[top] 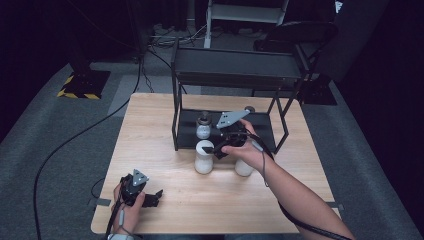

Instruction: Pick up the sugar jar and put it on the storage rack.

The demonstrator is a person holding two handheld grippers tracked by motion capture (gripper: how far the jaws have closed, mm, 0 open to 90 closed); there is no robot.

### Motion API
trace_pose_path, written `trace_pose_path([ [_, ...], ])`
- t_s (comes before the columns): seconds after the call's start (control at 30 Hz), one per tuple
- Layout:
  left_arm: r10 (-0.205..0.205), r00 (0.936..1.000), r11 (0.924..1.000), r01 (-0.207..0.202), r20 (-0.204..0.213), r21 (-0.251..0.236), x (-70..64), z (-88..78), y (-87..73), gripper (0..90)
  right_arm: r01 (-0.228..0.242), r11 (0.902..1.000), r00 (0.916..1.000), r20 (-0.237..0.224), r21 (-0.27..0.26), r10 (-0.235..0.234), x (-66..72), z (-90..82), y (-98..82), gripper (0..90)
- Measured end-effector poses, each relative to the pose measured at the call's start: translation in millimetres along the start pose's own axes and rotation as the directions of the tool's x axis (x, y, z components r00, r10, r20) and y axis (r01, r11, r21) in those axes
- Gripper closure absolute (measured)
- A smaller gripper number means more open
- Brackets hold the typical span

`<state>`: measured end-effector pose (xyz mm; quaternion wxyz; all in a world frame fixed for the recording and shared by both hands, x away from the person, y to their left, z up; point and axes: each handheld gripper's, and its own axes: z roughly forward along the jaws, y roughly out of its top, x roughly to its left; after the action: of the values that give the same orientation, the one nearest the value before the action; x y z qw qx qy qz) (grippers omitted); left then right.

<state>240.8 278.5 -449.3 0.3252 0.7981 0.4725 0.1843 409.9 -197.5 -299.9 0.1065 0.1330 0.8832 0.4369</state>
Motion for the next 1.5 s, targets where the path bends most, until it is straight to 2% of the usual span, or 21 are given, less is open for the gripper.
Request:
trace_pose_path([
  [0.43, 0.001, 1.0, 1.0, -0.001, 0.0, 0.001, 0.2, -0.1, 0.2, 0.3, -0.002, 0.9998, 0.9999, -0.014, 0.02, 0.002, 3.0, 16.9, 0.4, 5.5],
  [0.97, 0.001, 1.0, 1.0, -0.001, 0.0, 0.001, 0.2, -0.1, 0.1, 0.3, -0.002, 0.9966, 0.9994, -0.034, 0.083, 0.005, 6.1, 38.3, 2.8, 7.0],
  [1.23, 0.001, 1.0, 1.0, -0.001, 0.0, 0.001, 0.2, 0.0, 0.1, 0.3, -0.014, 0.9934, 0.9989, -0.044, 0.114, 0.019, 3.8, 46.1, 2.2, 12.0],
  [1.5, 0.002, 1.0, 1.0, -0.002, 0.001, 0.0, 0.4, -0.1, 0.1, 0.3, -0.016, 0.985, 0.9988, -0.044, 0.172, 0.024, 1.4, 53.3, 4.6, 18.2],
])
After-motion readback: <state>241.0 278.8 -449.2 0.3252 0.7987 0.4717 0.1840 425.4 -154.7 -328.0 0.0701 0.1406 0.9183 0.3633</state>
